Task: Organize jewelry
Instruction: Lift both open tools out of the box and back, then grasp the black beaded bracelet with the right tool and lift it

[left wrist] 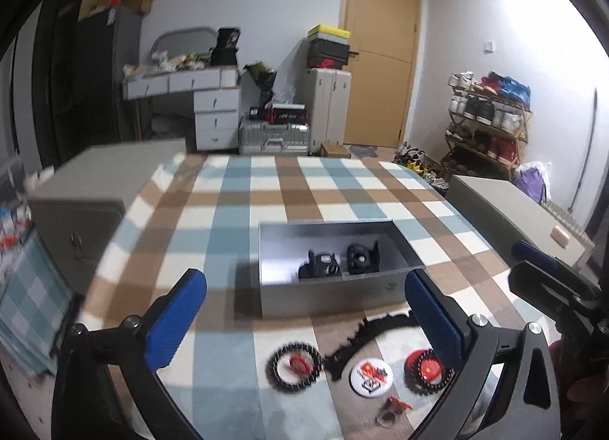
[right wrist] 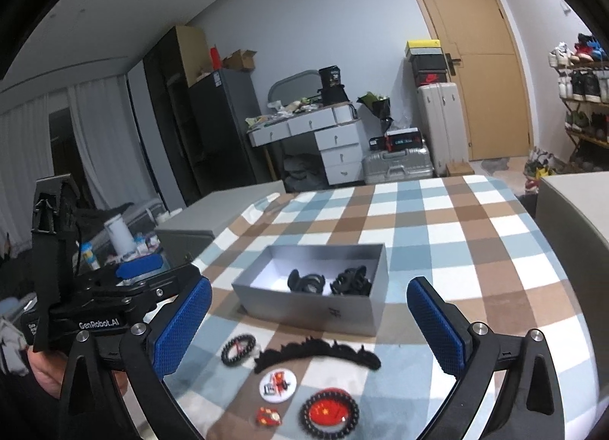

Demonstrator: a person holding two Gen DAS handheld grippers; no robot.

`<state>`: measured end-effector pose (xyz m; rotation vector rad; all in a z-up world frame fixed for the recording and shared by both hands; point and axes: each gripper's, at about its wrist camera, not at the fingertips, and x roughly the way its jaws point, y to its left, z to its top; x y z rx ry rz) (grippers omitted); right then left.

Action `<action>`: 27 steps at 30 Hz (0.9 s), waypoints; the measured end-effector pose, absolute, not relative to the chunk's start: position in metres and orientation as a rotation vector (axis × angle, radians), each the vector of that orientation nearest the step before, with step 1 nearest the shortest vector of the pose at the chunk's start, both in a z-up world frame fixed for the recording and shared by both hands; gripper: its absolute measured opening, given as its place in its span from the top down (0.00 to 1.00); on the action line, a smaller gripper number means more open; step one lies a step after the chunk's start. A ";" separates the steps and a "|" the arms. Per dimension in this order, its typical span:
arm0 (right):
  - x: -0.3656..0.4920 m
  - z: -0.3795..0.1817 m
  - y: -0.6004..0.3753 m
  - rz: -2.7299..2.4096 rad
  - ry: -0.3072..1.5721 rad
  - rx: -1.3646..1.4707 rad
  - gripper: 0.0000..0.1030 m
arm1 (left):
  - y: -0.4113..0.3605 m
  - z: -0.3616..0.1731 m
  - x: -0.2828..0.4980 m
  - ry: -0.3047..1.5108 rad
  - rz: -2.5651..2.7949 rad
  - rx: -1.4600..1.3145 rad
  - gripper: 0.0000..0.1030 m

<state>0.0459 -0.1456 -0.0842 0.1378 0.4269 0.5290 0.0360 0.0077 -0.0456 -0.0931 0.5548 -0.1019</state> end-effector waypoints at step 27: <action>0.030 -0.175 -0.139 0.446 0.686 0.025 0.05 | 0.014 -0.107 0.013 0.724 -0.146 -0.165 0.01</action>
